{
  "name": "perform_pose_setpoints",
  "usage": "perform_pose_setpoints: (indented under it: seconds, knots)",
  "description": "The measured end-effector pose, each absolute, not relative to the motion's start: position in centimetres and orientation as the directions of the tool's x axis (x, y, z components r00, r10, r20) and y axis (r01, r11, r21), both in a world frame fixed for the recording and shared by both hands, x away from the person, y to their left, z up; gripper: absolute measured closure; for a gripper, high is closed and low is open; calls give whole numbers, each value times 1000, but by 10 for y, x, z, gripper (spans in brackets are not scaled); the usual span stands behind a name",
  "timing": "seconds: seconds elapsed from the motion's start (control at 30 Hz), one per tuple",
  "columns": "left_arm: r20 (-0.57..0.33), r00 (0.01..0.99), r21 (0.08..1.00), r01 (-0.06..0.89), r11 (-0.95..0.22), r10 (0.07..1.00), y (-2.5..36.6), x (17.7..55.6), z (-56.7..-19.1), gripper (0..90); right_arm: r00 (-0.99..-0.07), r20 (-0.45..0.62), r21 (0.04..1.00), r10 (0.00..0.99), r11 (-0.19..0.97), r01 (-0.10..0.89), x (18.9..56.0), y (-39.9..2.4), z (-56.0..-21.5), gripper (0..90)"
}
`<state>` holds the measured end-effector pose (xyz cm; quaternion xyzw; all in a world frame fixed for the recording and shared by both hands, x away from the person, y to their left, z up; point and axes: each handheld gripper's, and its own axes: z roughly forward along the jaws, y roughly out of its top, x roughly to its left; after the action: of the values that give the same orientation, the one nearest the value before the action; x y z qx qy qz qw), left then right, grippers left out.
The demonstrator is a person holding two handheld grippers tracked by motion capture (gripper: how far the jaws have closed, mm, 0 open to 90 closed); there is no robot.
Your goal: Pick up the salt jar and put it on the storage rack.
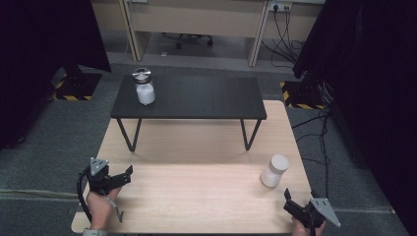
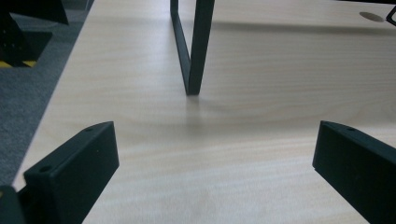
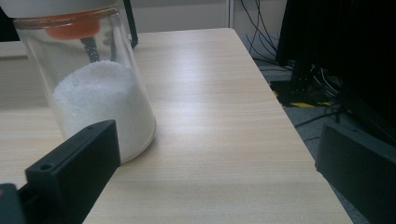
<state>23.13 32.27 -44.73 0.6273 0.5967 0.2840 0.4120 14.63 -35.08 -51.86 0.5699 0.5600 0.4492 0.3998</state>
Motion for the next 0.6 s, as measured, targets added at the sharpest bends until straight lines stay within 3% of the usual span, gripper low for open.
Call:
perform_pose_setpoints:
  seconds: [0.6]
  knots:
    - [-156, 107, 846, 528, 77, 982, 327, 218, -463, 0, -29, 65, 957, 997, -54, 284, 147, -351, -518, 3]
